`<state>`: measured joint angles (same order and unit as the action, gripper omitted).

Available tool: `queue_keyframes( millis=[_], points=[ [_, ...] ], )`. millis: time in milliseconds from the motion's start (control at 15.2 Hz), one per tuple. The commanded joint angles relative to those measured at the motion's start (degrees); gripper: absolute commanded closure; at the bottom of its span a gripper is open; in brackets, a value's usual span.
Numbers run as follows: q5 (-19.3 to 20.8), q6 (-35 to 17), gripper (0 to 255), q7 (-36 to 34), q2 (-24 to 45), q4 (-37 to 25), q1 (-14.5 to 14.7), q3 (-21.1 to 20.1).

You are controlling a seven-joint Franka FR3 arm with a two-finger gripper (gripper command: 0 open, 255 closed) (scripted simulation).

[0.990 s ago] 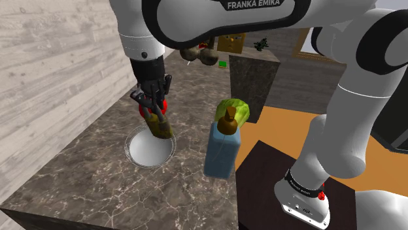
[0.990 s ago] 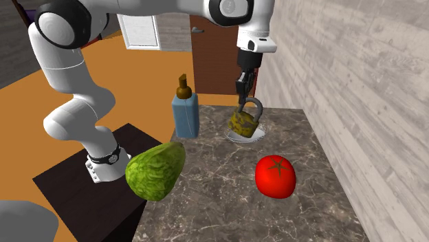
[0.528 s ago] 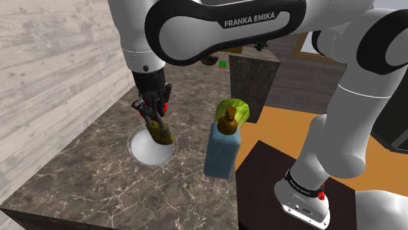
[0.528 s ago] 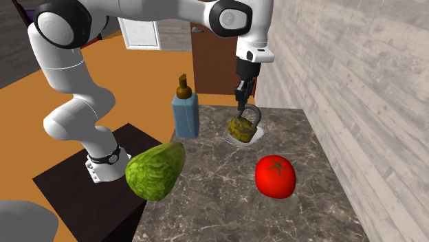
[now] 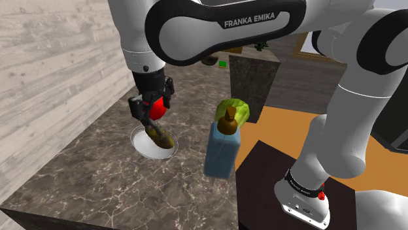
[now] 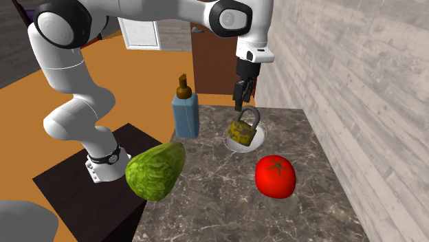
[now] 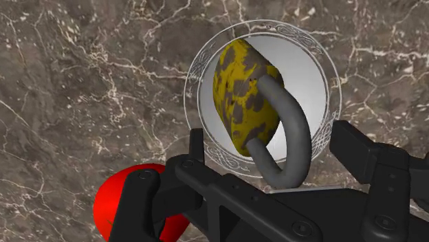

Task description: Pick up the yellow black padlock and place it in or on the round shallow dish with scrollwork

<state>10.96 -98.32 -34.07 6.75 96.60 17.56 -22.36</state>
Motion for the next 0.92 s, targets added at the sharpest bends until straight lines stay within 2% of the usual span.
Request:
queue_keyframes(
  millis=[0,66,330,858],
  points=[
    [0.0,0.0,0,0.0,0.0,0.0,0.0,0.0],
    [0.0,0.0,0,0.0,0.0,0.0,0.0,0.0],
    [0.3,7.7,0,0.0,1.3,-8.8,0.9,-0.5],
    [0.3,7.7,0,0.0,1.3,-8.8,0.9,-0.5]
  ],
)
